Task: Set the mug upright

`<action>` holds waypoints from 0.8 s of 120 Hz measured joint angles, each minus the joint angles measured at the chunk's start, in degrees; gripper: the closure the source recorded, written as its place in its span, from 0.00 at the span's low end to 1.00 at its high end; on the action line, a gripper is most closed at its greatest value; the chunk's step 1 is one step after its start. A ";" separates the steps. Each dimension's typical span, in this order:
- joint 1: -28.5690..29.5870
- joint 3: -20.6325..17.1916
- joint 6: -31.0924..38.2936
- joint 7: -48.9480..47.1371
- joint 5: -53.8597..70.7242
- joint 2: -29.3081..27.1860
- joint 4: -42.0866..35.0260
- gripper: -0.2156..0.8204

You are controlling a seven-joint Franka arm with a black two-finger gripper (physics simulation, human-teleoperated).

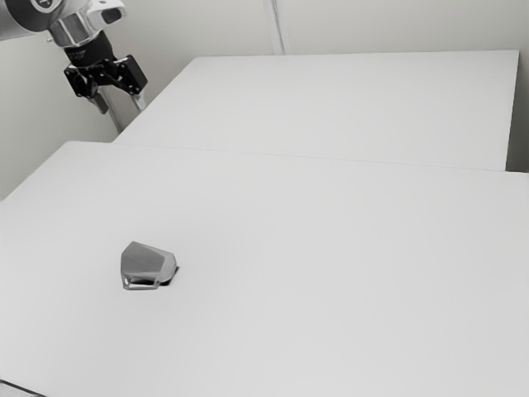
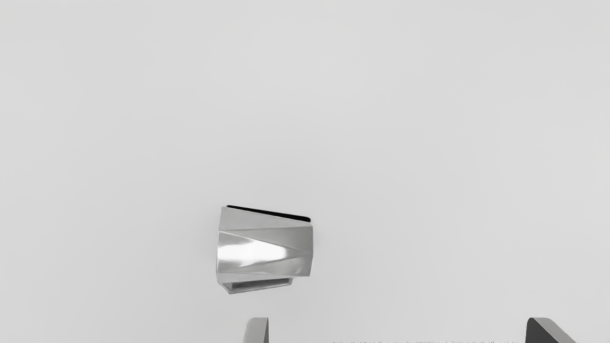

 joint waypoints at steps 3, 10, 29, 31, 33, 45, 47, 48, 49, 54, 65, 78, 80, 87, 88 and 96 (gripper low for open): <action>-0.20 -0.01 0.04 0.04 -0.10 -0.18 -0.27 0.22; -0.71 0.04 0.11 0.14 -0.17 -0.58 -1.05 0.22; -1.19 0.87 1.95 0.46 -1.16 -4.89 -13.54 0.23; -0.25 1.10 2.26 0.56 -1.64 -5.21 -14.65 0.23; 0.95 1.42 2.54 0.70 -2.18 -5.45 -15.69 0.23; 8.24 4.80 4.79 2.08 -5.53 -5.82 -21.06 0.23; 8.77 5.67 5.28 2.46 -6.27 -5.80 -22.04 0.23; 8.99 6.09 5.53 2.67 -6.65 -5.79 -22.50 0.23; 9.19 6.50 5.80 2.89 -7.05 -5.76 -23.00 0.23; 10.29 7.89 7.06 4.03 -8.92 -5.50 -24.87 0.23; 12.72 9.10 10.65 7.59 -14.09 -3.39 -27.91 0.23; 15.82 9.39 15.19 13.55 -23.06 2.07 -29.96 0.23; 16.30 9.41 15.69 14.61 -24.71 3.26 -30.05 0.23; 17.17 9.79 17.08 18.62 -30.92 7.63 -30.21 0.23; 17.19 9.87 17.23 19.22 -31.80 8.18 -30.23 0.23; 17.12 10.42 17.90 23.74 -37.75 11.53 -30.57 0.23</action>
